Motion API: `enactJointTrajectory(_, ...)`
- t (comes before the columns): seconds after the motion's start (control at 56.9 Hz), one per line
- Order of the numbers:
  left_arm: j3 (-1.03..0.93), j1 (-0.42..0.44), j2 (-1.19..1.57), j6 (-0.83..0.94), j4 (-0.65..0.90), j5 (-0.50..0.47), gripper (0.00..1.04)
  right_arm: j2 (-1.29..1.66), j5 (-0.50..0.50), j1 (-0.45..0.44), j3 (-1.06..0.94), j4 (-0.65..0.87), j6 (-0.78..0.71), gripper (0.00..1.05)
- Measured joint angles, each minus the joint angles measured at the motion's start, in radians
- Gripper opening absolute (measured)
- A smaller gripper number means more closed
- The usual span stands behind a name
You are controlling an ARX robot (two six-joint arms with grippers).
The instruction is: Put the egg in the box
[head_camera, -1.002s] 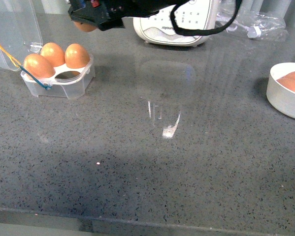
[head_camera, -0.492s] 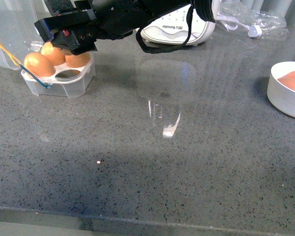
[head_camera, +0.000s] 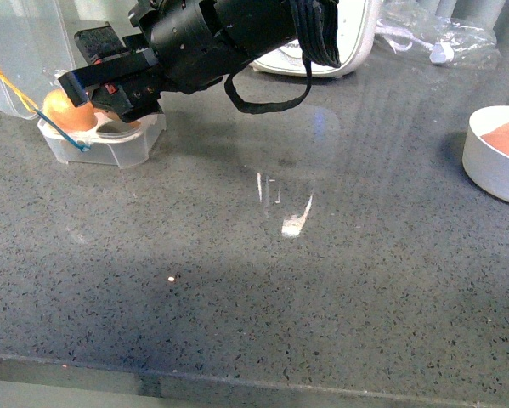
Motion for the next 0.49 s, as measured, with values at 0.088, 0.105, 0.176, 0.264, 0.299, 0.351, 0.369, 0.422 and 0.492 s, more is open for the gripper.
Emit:
enactJointTrajectory(0.088,0.0,0.0,0.0,0.0,0.0,0.0,0.98,0.001,0.0,0.0,0.002,-0.009,-0.007,0.47)
enactJointTrajectory(0.105,0.0,0.0,0.0,0.0,0.0,0.0,0.98,0.001,0.001,0.0,0.002,-0.01,-0.007,0.49)
enactJointTrajectory(0.176,0.0,0.0,0.0,0.0,0.0,0.0,0.98,0.001,0.0,0.0,0.003,-0.011,-0.007,0.6)
enactJointTrajectory(0.264,0.0,0.0,0.0,0.0,0.0,0.0,0.98,0.001,-0.005,0.0,0.003,-0.02,-0.016,0.81)
enactJointTrajectory(0.299,0.0,0.0,0.0,0.0,0.0,0.0,0.98,0.001,-0.006,0.0,0.003,-0.02,-0.019,0.87)
enactJointTrajectory(0.351,0.0,0.0,0.0,0.0,0.0,0.0,0.98,0.001,-0.005,-0.001,0.003,-0.019,-0.019,0.96)
enactJointTrajectory(0.369,0.0,0.0,0.0,0.0,0.0,0.0,0.98,0.001,-0.005,-0.002,0.003,-0.018,-0.018,0.99)
enactJointTrajectory(0.422,0.0,0.0,0.0,0.0,0.0,0.0,0.98,0.0,-0.005,-0.003,0.001,-0.013,-0.018,0.99)
enactJointTrajectory(0.492,0.0,0.0,0.0,0.0,0.0,0.0,0.98,-0.02,-0.002,-0.01,-0.027,0.015,-0.017,0.97)
